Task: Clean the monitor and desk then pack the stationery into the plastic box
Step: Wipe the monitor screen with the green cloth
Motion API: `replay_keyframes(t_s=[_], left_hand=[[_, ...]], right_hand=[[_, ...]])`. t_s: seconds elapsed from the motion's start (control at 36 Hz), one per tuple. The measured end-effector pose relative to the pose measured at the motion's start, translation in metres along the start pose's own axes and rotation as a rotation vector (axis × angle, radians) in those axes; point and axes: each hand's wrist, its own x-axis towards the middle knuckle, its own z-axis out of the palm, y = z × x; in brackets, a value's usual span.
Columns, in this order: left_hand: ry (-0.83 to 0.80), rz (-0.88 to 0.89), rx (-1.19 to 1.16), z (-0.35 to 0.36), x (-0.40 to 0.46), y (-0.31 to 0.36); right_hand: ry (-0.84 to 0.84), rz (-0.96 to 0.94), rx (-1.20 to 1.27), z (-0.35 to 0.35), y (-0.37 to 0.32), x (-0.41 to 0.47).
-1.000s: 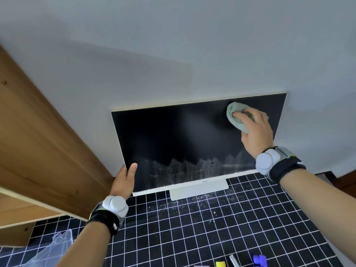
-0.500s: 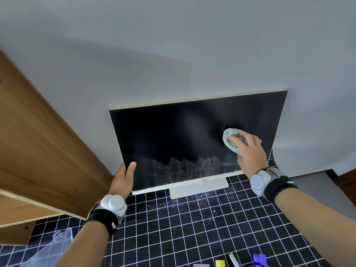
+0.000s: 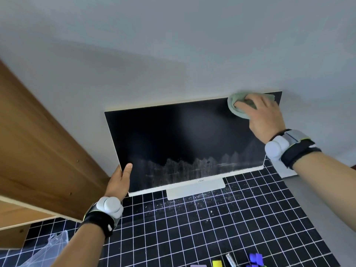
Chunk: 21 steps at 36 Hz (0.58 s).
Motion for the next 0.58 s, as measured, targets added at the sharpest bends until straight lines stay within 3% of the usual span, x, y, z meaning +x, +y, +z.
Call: replay_keyframes(t_s=[0.39, 0.58], left_hand=[[0.004, -0.001, 0.015, -0.002, -0.002, 0.004], [0.020, -0.037, 0.035, 0.002, -0.004, 0.007]], right_hand=[[0.076, 0.171, 0.132, 0.029, 0.001, -0.039], [-0.044, 0.197, 0.142, 0.051, -0.004, -0.086]])
